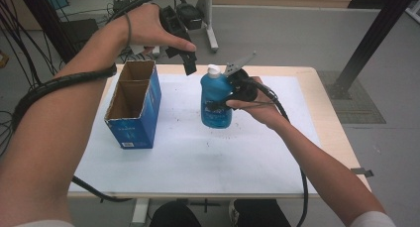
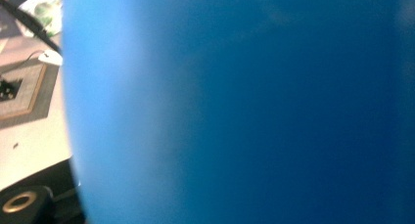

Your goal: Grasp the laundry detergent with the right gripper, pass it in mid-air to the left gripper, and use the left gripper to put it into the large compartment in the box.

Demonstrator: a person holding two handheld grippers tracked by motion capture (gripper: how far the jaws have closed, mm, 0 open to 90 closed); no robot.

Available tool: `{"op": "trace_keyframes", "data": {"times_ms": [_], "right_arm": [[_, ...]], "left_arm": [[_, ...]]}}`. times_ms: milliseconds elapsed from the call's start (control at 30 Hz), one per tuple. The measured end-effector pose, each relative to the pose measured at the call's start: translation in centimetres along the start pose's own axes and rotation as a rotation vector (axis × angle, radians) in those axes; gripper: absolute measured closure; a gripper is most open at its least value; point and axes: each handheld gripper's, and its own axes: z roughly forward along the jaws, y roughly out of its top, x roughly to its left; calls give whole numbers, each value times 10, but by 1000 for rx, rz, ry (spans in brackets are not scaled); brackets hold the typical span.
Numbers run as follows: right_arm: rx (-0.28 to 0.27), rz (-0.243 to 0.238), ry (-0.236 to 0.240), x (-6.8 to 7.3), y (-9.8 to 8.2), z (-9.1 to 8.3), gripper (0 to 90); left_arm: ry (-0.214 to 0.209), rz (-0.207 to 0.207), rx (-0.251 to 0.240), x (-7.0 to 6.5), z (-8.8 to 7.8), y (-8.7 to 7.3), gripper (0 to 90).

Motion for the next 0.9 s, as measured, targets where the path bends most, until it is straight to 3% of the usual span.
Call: {"op": "trace_keyframes", "data": {"times_ms": [167,267,533,900], "right_arm": [[-12,-50,30,4,7,12,448],[-27,-113,59,11,15,20,447],[-46,-163,104,20,25,31,447],[-102,-217,149,31,37,25,446]], "left_arm": [[-20,43,23,-5,5,-4,63],[-37,83,52,-12,15,-2,62],[-55,170,92,-25,29,4,57],[-97,227,99,-31,39,7,54]]}}
